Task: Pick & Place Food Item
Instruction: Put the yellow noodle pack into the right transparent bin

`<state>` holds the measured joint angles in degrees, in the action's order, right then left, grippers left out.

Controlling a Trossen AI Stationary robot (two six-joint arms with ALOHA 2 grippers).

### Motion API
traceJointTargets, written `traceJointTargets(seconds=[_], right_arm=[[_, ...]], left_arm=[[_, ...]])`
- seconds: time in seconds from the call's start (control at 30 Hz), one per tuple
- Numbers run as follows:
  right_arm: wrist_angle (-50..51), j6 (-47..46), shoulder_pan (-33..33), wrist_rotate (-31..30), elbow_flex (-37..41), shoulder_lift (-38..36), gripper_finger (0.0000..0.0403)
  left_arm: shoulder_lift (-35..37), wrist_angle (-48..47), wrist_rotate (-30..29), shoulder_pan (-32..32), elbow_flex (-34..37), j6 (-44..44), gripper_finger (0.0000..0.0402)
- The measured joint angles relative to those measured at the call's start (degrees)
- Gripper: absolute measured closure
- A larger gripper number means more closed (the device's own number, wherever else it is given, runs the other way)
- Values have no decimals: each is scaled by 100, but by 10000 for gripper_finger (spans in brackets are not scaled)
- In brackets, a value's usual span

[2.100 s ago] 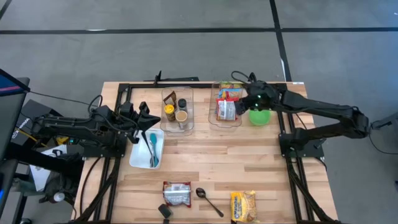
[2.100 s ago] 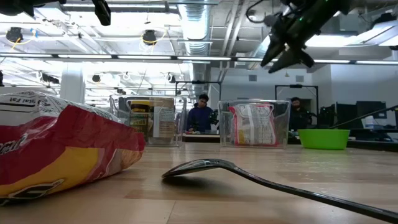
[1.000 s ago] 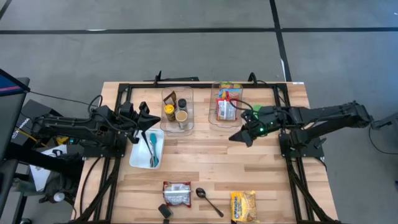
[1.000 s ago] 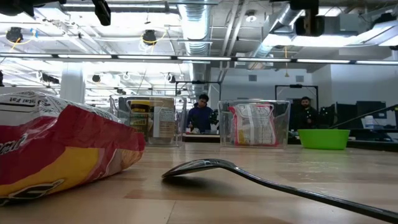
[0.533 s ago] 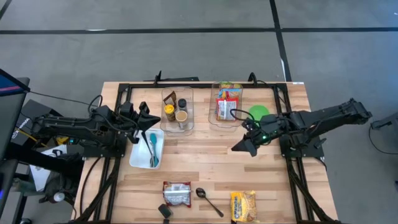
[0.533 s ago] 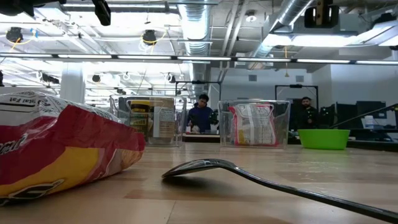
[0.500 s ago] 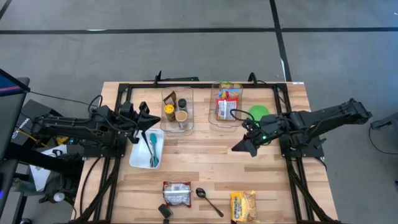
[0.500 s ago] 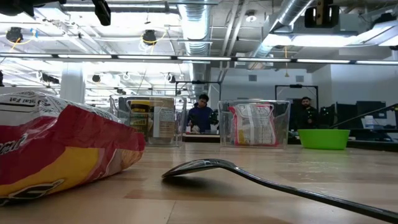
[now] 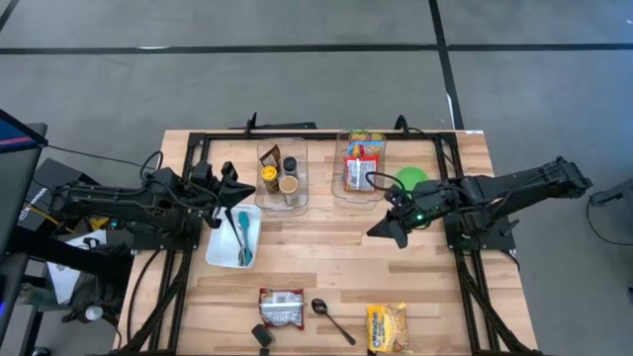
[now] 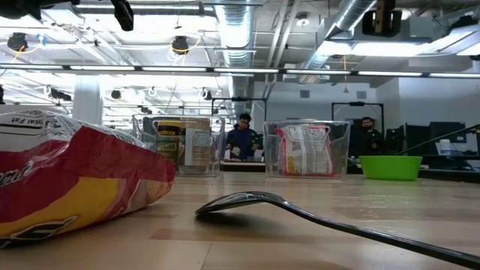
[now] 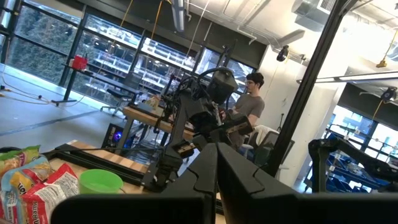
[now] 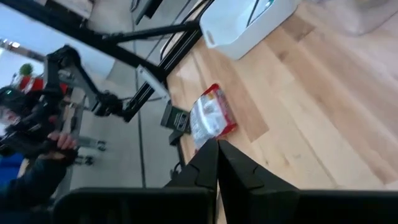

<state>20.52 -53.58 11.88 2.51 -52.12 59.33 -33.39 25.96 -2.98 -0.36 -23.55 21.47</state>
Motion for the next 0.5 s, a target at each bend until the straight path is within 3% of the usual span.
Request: traceJointTargets(seconds=[0.33, 0.5], right_arm=[[-2, 38, 125, -808, 0, 2, 400], [-3, 582, 516, -1036, 0, 2, 400]], left_arm=[[0, 0, 0, 0, -1, 0, 398], [0, 0, 0, 0, 0, 0, 398]])
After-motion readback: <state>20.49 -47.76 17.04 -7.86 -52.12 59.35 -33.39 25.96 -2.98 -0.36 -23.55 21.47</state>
